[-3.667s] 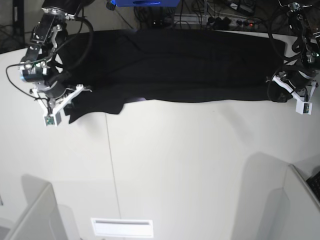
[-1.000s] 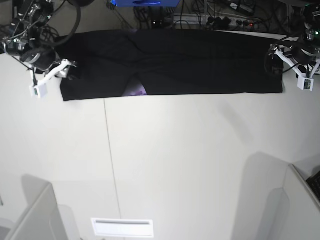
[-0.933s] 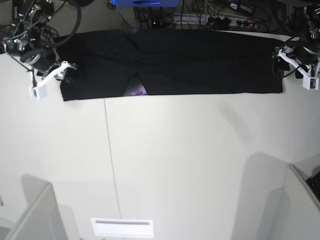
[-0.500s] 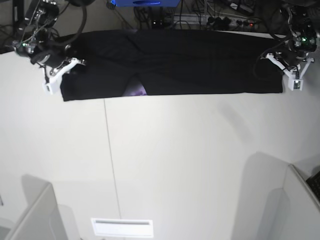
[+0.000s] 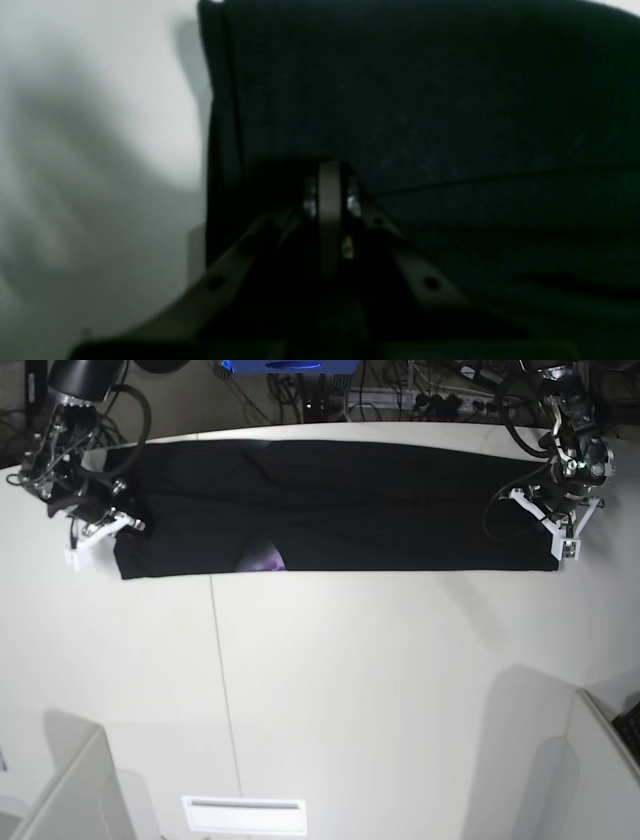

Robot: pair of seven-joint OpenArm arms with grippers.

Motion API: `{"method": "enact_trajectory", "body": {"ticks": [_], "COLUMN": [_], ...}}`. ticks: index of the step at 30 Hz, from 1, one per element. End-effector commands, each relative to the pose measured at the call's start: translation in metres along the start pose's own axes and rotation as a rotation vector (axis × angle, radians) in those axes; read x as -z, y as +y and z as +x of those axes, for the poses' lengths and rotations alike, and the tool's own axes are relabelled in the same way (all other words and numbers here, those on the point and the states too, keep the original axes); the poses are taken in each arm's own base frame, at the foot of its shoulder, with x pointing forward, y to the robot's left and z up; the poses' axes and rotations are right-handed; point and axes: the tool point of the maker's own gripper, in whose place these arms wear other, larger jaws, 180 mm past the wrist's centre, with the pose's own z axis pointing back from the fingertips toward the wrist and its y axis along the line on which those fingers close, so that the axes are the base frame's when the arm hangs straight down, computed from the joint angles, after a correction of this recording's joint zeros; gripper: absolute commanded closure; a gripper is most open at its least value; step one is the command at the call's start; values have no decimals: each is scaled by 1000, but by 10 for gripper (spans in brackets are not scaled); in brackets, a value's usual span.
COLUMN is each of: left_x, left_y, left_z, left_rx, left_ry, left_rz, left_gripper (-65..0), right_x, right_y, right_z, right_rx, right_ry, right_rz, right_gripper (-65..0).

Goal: Fold the T-shirt properly
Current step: 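Move both grippers to the ends of the folded shirt strip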

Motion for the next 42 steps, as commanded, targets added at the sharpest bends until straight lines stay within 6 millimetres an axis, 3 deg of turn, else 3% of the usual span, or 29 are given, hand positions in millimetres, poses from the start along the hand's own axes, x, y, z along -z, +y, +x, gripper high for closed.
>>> {"method": "enact_trajectory", "body": {"ticks": [1, 7, 14, 21, 27, 31, 36, 42], "left_x": [4, 18, 23, 23, 22, 24, -4, -43], "left_y": [-5, -44, -55, -54, -56, -52, -37, -19], "left_z": [-11, 17, 44, 79, 106, 103, 119, 129], "left_rx": [24, 28, 1, -8, -5, -16, -22, -6], "left_ry": [66, 20, 21, -45, -94, -51, -129, -232], "left_rz": [-1, -67, -65, -61, -67, -63, -19, 49], "left_gripper": [0, 0, 0, 0, 0, 0, 0, 0], "right_x": [-1, 30, 44, 43, 42, 42, 39, 8], "right_y": [-21, 1, -15, -10, -7, -7, 10, 63], "right_z": [4, 44, 89, 127, 135, 132, 139, 155], "right_rx": [-30, -88, -119, -212, -214, -212, -246, -392], "right_ry": [22, 12, -1, -51, -63, -59, -100, -279], "right_rz": [-94, -57, -171, -260, -256, -255, -231, -193], "right_gripper": [0, 0, 0, 0, 0, 0, 0, 0]}}
